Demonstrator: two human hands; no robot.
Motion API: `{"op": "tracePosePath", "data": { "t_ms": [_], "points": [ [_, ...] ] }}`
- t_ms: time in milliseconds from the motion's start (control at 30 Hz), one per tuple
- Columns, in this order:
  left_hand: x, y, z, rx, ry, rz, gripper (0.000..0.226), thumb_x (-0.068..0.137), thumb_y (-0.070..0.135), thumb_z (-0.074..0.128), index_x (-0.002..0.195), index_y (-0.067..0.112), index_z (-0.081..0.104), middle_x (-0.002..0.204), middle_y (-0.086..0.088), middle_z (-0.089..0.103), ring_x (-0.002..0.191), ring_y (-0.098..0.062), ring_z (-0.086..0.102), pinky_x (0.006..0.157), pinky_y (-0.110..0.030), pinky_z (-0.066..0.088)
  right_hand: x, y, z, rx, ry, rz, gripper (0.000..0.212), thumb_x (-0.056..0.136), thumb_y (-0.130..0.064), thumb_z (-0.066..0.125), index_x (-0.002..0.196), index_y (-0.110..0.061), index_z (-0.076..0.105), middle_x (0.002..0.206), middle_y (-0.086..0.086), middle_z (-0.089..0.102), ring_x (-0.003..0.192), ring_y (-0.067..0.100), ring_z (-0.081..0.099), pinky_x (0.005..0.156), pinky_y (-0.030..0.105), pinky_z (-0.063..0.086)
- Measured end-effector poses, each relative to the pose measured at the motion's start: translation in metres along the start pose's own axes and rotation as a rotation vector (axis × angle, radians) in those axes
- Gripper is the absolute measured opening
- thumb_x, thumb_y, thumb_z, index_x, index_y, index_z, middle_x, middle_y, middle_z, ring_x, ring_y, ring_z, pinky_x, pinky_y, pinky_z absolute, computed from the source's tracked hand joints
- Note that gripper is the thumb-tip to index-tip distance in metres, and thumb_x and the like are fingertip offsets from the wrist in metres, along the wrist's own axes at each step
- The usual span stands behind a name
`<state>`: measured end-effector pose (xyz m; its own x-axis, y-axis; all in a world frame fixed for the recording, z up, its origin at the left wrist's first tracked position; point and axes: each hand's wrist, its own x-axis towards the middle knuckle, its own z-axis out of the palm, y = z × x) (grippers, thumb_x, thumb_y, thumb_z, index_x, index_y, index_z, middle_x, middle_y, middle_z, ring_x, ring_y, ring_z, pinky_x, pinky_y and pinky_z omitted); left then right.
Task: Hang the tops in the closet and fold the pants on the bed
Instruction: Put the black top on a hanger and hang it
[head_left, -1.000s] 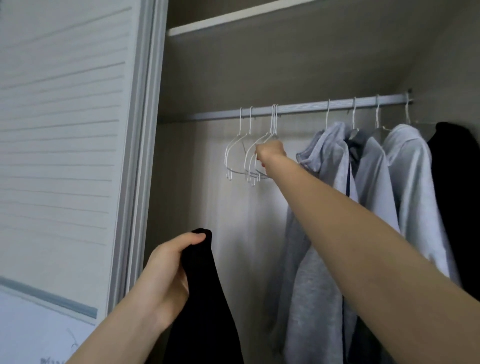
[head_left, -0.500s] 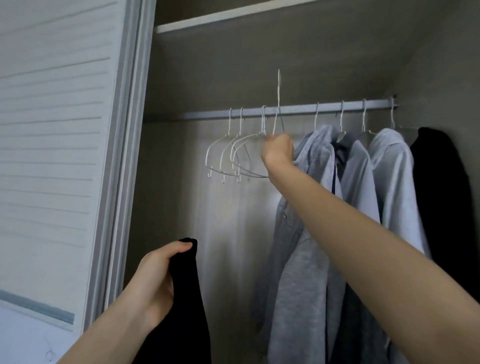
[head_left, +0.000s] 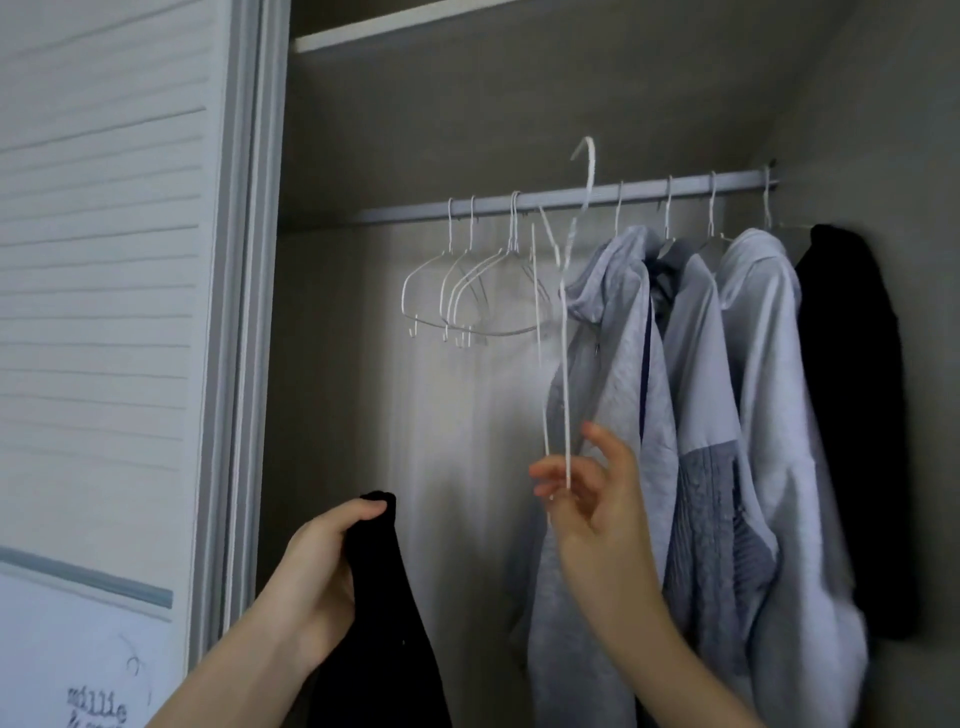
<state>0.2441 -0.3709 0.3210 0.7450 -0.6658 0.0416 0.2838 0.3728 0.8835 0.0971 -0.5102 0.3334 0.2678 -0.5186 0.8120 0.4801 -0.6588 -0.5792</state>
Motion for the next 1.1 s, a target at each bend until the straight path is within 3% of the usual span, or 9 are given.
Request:
{"op": "tracePosePath", "data": {
  "t_ms": [67, 167, 267, 367, 533, 667, 833, 1000, 1100],
  "points": [
    [0.000, -0.005, 0.005, -0.005, -0.006, -0.010, 0.023, 0.079, 0.021, 0.068, 0.097, 0.007, 0.067, 0.065, -0.007, 0.059, 0.055, -0.023, 0.058, 0.059, -0.032, 0.044, 0.000, 0.002, -0.002, 0.018, -0.058, 0.130, 0.064, 0.085, 0.013, 0.049, 0.132, -0.027, 0.031, 0.090, 0.001, 0.062, 0.071, 0.014, 0.060, 0.066, 0.021, 0.050],
    [-0.001, -0.014, 0.012, 0.006, -0.013, -0.023, 0.016, 0.083, 0.020, 0.064, 0.094, 0.009, 0.060, 0.066, -0.005, 0.051, 0.057, -0.021, 0.052, 0.055, -0.028, 0.042, 0.001, 0.010, -0.003, -0.070, -0.079, 0.242, 0.049, 0.088, 0.004, 0.052, 0.130, -0.021, 0.043, 0.077, 0.000, 0.055, 0.058, 0.010, 0.049, 0.057, 0.022, 0.042],
    [0.000, -0.022, 0.015, 0.020, -0.025, -0.045, 0.010, 0.085, 0.017, 0.061, 0.082, 0.010, 0.055, 0.057, -0.001, 0.044, 0.041, -0.016, 0.047, 0.040, -0.018, 0.037, -0.013, 0.021, -0.009, -0.084, -0.005, 0.260, 0.029, 0.088, 0.008, 0.048, 0.100, -0.012, 0.066, 0.056, -0.006, 0.045, 0.044, 0.002, 0.034, 0.044, 0.016, 0.030],
    [0.000, -0.028, 0.009, 0.051, -0.022, -0.055, 0.013, 0.083, 0.018, 0.061, 0.077, 0.013, 0.051, 0.058, -0.001, 0.039, 0.036, -0.014, 0.042, 0.036, -0.015, 0.034, -0.034, 0.027, -0.025, 0.002, 0.008, 0.318, 0.029, 0.086, 0.008, 0.050, 0.084, -0.019, 0.062, 0.054, -0.011, 0.047, 0.043, 0.002, 0.037, 0.041, 0.014, 0.031],
    [-0.009, -0.029, -0.006, 0.129, -0.061, -0.052, 0.014, 0.083, 0.015, 0.063, 0.073, 0.009, 0.072, 0.063, -0.005, 0.065, 0.047, -0.018, 0.063, 0.043, -0.019, 0.047, -0.045, 0.026, -0.030, 0.313, -0.240, 0.617, 0.003, 0.092, -0.016, 0.059, 0.091, -0.019, 0.056, 0.051, -0.002, 0.043, 0.037, 0.009, 0.030, 0.036, 0.015, 0.024],
    [-0.010, -0.033, -0.021, 0.346, -0.068, 0.018, 0.029, 0.084, 0.010, 0.063, 0.056, 0.015, 0.071, 0.057, -0.003, 0.064, 0.048, -0.017, 0.063, 0.045, -0.019, 0.047, -0.049, 0.031, -0.033, 0.201, -0.233, 0.704, 0.012, 0.097, -0.020, 0.053, 0.087, -0.017, 0.060, 0.046, -0.009, 0.028, 0.034, 0.002, 0.021, 0.034, 0.010, 0.015],
    [0.001, -0.025, -0.051, 0.748, 0.199, 0.167, 0.021, 0.080, 0.009, 0.068, 0.061, 0.017, 0.065, 0.066, -0.005, 0.065, 0.059, -0.019, 0.064, 0.050, -0.020, 0.048, -0.053, 0.039, -0.057, 0.325, -0.185, 0.662, 0.023, 0.097, -0.012, 0.046, 0.095, -0.002, 0.067, 0.045, -0.009, 0.021, 0.035, 0.002, 0.016, 0.035, 0.008, 0.014],
    [0.014, -0.014, -0.066, 1.048, 0.226, 0.251, 0.022, 0.081, 0.010, 0.067, 0.075, -0.010, 0.061, 0.060, -0.009, 0.050, 0.052, -0.018, 0.045, 0.047, -0.022, 0.033, -0.054, 0.038, -0.061, 0.240, -0.371, 0.736, 0.024, 0.093, -0.009, 0.050, 0.082, -0.002, 0.070, 0.045, -0.006, 0.021, 0.035, 0.004, 0.015, 0.037, 0.009, 0.012],
    [0.019, -0.008, -0.068, 1.289, 0.228, 0.324, 0.023, 0.083, 0.016, 0.066, 0.068, -0.001, 0.064, 0.057, -0.006, 0.052, 0.055, -0.020, 0.046, 0.052, -0.026, 0.035, -0.055, 0.036, -0.060, 0.169, -0.446, 0.749, 0.025, 0.095, -0.010, 0.050, 0.081, -0.003, 0.070, 0.046, -0.005, 0.022, 0.035, 0.005, 0.016, 0.037, 0.010, 0.013]
  ]
}}
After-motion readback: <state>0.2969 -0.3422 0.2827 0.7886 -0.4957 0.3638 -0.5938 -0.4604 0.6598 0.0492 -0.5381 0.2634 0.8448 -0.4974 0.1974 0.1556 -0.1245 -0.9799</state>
